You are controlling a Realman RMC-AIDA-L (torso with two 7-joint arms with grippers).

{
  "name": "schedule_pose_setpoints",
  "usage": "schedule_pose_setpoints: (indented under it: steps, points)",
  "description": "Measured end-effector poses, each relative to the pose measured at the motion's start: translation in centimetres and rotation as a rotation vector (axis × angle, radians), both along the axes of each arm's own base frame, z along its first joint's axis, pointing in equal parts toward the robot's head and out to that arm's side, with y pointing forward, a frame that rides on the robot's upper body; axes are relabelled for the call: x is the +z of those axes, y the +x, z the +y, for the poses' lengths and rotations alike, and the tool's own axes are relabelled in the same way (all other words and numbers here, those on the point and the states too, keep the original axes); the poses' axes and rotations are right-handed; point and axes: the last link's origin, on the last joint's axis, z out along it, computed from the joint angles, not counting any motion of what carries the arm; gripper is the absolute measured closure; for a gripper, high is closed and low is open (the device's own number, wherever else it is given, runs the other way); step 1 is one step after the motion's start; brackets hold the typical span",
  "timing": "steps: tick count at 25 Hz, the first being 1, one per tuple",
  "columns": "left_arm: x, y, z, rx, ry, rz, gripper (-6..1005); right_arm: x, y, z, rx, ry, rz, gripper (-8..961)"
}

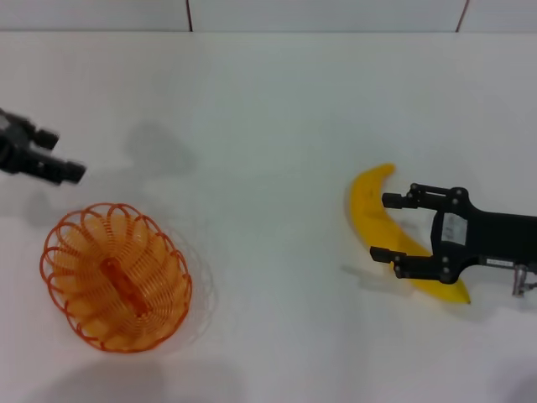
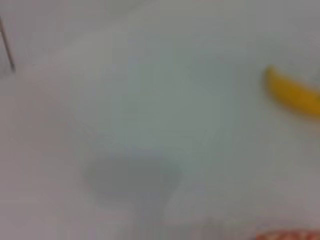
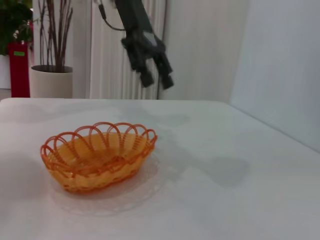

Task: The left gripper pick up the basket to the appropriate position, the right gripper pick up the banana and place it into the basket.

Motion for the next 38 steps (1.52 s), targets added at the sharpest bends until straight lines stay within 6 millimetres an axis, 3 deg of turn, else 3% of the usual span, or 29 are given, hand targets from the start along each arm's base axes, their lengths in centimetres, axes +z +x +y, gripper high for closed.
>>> schedule_pose_setpoints:
  steps: [6, 14, 31, 38]
  points:
    - [-1.5, 1.7, 0.4, -0.175, -0.095, 0.253, 215, 0.1, -0.5, 0.5, 0.012, 0.003, 0.007, 211]
    - [-5.3, 2.7, -1.0, -0.433, -0.173, 0.33, 214, 0.1, -0.5, 0.6, 0.012, 0.003, 0.01, 214]
    - [-9.7, 1.3, 0.1, -0.468, -0.222, 0.415, 220, -0.1, -0.8, 0.7, 0.009, -0.005, 0.016, 220]
    - [-9.9, 1.7, 0.2, -0.48, -0.219, 0.405, 226, 0.0, -0.8, 0.7, 0.0, -0.009, 0.019, 223]
